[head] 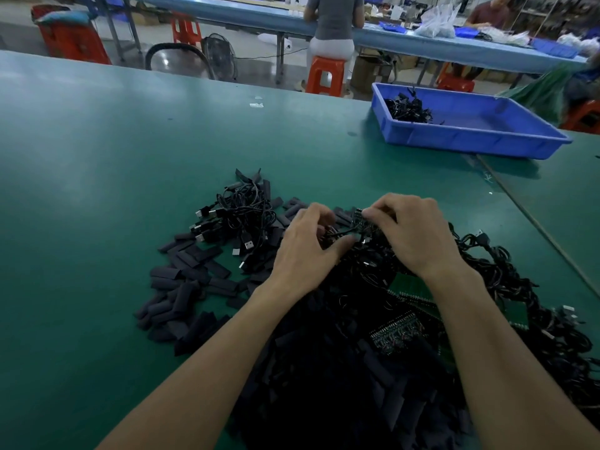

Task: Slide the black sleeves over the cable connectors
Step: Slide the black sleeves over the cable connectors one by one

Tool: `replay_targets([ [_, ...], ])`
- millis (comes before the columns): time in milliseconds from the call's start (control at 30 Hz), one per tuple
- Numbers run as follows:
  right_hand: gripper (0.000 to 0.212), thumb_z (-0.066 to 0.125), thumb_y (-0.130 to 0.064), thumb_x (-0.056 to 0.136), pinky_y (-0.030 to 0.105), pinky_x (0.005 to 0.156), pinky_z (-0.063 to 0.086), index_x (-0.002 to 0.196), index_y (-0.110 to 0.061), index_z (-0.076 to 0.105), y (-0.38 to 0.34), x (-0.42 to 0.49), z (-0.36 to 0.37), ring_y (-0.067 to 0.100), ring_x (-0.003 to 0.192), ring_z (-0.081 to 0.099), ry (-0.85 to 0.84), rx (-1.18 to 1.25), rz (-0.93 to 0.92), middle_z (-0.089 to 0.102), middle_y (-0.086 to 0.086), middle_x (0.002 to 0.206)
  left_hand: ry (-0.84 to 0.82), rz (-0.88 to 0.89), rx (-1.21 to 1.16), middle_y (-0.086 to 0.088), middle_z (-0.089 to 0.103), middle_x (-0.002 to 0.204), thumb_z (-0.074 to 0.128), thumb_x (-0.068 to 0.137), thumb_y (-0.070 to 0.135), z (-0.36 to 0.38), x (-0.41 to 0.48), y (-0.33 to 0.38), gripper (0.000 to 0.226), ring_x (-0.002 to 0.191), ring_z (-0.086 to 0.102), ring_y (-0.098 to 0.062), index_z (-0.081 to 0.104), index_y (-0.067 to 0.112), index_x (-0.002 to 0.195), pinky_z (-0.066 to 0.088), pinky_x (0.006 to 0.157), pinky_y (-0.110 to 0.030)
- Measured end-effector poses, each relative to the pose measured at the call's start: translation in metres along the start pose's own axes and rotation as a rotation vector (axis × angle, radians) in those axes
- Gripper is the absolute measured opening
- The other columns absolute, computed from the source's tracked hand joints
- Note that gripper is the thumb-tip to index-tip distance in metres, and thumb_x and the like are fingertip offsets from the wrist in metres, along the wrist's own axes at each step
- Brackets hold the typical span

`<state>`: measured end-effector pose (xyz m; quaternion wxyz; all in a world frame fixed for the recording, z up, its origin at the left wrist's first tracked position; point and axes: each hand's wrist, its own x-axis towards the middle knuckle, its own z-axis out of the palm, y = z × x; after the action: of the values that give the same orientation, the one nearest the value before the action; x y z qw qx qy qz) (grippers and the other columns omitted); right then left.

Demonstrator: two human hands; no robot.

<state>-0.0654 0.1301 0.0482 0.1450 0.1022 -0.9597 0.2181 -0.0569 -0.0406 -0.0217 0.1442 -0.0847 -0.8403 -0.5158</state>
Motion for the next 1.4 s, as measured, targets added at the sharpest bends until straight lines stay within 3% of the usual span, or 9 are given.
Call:
replay_targets([
  [100, 0.018, 0.068, -0.037, 0.093, 0.044, 0.080, 0.055, 0.094, -0.021, 0.076, 0.006, 0.001, 0.001, 0.019, 0.084, 0.068, -0.038, 0.086, -0.050, 0.075, -0.004, 0.087, -0.062, 0.046, -0.138, 0.016, 0.064, 0.092, 0.075, 0.089, 0.026, 0.006, 0.008, 0.005, 0.019, 0.079, 0.058, 0.006, 0.060, 0.030, 0.100, 0.044, 0.073, -0.009],
  [233, 0.009, 0.070, -0.032, 0.092, 0.042, 0.081, 0.056, 0.090, -0.025, 0.076, 0.010, 0.001, 0.002, 0.011, 0.084, 0.068, -0.077, 0.182, -0.081, 0.073, -0.010, 0.085, -0.126, -0.089, -0.348, 0.015, 0.063, 0.070, 0.077, 0.089, 0.020, 0.014, 0.015, 0.001, 0.016, 0.064, 0.055, -0.002, 0.062, 0.025, 0.085, 0.047, 0.065, -0.021],
  [300, 0.007, 0.069, -0.033, 0.092, 0.044, 0.081, 0.055, 0.086, -0.033, 0.072, 0.012, 0.002, 0.004, 0.011, 0.084, 0.067, -0.141, 0.181, -0.084, 0.072, -0.014, 0.083, -0.179, -0.125, -0.430, 0.016, 0.060, 0.063, 0.076, 0.089, 0.017, 0.016, 0.015, -0.002, 0.017, 0.059, 0.051, -0.002, 0.061, 0.021, 0.081, 0.042, 0.060, -0.017],
  [433, 0.015, 0.065, -0.034, 0.094, 0.045, 0.083, 0.055, 0.080, -0.039, 0.065, 0.012, 0.006, -0.001, 0.009, 0.084, 0.066, -0.283, 0.171, -0.074, 0.070, -0.014, 0.083, -0.235, -0.176, -0.584, 0.015, 0.059, 0.061, 0.076, 0.088, 0.008, 0.012, 0.012, -0.005, 0.019, 0.056, 0.050, 0.002, 0.063, 0.017, 0.078, 0.040, 0.056, -0.010],
  [600, 0.021, 0.061, -0.034, 0.098, 0.034, 0.077, 0.052, 0.077, -0.037, 0.064, 0.011, 0.011, -0.004, 0.004, 0.080, 0.065, -0.384, 0.188, -0.085, 0.070, -0.013, 0.081, -0.312, -0.183, -0.590, 0.006, 0.061, 0.069, 0.078, 0.083, 0.010, 0.003, 0.018, -0.005, 0.019, 0.065, 0.050, -0.007, 0.067, 0.021, 0.074, 0.042, 0.064, -0.016],
  [733, 0.023, 0.065, -0.030, 0.096, 0.021, 0.070, 0.044, 0.075, -0.038, 0.063, 0.011, 0.012, -0.001, -0.004, 0.075, 0.062, -0.345, 0.237, -0.102, 0.069, -0.016, 0.078, -0.337, -0.191, -0.629, 0.007, 0.061, 0.069, 0.078, 0.079, 0.015, -0.001, 0.019, -0.007, 0.011, 0.064, 0.050, -0.005, 0.068, 0.018, 0.076, 0.041, 0.065, -0.016],
  [1133, 0.018, 0.067, -0.014, 0.094, 0.012, 0.067, 0.047, 0.079, -0.024, 0.068, 0.011, 0.011, 0.006, -0.007, 0.065, 0.059, -0.233, 0.509, -0.076, 0.068, -0.013, 0.072, -0.500, -0.263, -0.980, 0.008, 0.069, 0.069, 0.082, 0.073, 0.029, -0.001, 0.024, -0.011, 0.010, 0.062, 0.061, -0.002, 0.076, 0.021, 0.071, 0.052, 0.066, -0.016],
  [1267, 0.016, 0.068, -0.020, 0.095, 0.029, 0.071, 0.054, 0.079, -0.021, 0.071, 0.012, 0.014, 0.006, 0.006, 0.069, 0.066, -0.187, 0.399, -0.037, 0.072, -0.009, 0.074, -0.508, -0.192, -1.100, 0.003, 0.068, 0.073, 0.084, 0.072, 0.038, -0.006, 0.028, 0.006, 0.023, 0.065, 0.060, -0.006, 0.073, 0.018, 0.075, 0.051, 0.071, -0.020],
  [1400, 0.013, 0.066, -0.022, 0.096, 0.041, 0.080, 0.053, 0.092, -0.013, 0.074, -0.001, 0.013, 0.003, 0.021, 0.080, 0.067, 0.210, 0.149, -0.061, 0.074, -0.001, 0.085, -0.184, -0.031, -0.806, 0.003, 0.074, 0.078, 0.057, 0.099, 0.020, -0.016, 0.032, 0.020, 0.012, 0.073, 0.067, -0.008, 0.058, 0.012, 0.089, 0.056, 0.081, -0.025],
])
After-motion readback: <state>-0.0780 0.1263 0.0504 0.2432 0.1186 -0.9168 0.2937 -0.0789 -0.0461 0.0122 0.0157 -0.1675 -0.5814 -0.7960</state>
